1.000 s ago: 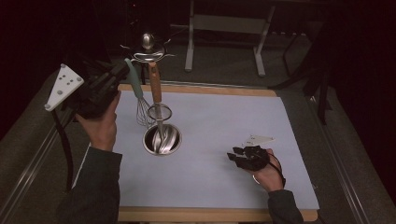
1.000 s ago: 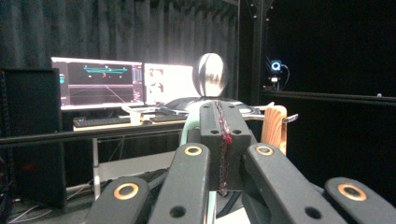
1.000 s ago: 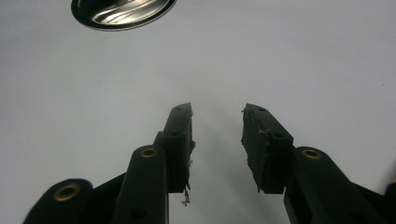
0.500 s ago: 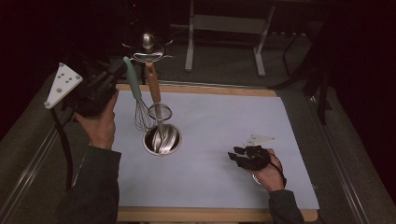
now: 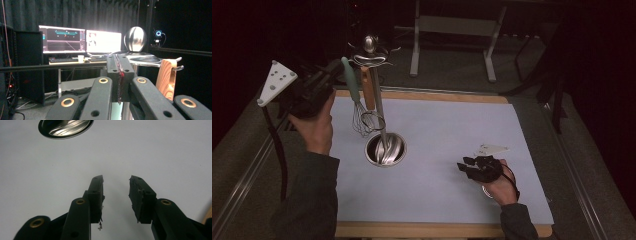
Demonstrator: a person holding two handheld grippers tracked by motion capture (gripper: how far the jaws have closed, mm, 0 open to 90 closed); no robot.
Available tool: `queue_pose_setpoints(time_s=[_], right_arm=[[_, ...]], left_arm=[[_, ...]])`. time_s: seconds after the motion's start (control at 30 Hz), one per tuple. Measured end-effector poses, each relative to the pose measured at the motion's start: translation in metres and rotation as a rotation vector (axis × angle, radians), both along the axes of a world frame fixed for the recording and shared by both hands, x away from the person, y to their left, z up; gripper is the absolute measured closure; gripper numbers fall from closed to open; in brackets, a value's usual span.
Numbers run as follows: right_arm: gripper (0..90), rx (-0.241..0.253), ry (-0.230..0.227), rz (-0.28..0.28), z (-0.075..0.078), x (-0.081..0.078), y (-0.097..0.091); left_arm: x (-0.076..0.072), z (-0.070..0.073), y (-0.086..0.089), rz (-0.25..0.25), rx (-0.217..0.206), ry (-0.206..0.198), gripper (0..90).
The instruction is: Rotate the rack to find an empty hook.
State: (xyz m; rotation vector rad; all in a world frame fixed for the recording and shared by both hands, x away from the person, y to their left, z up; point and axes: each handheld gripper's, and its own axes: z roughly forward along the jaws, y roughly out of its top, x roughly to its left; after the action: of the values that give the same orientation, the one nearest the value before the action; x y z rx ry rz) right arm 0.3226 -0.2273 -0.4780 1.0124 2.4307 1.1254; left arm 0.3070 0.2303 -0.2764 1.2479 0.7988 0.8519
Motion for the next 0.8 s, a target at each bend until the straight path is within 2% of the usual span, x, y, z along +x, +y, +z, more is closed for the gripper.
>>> queue_pose_setpoints(time_s=[0.23,0.53,0.8], right_arm=[[63.1,0.001,-0.003,-0.003,0.001,0.000,-0.001],[63.1,0.003,-0.005,-0.002,0.001,0.000,0.000],[63.1,0.003,-0.005,-0.003,0.001,0.000,0.000]], left_arm=[[0.005,0.002,0.002,0.011,0.001,0.013,90.0],[0.015,0.001,0.004,0.022,-0.027,0.030,90.0],[0.021,0.003,0.004,0.034,-0.027,0.047,90.0]])
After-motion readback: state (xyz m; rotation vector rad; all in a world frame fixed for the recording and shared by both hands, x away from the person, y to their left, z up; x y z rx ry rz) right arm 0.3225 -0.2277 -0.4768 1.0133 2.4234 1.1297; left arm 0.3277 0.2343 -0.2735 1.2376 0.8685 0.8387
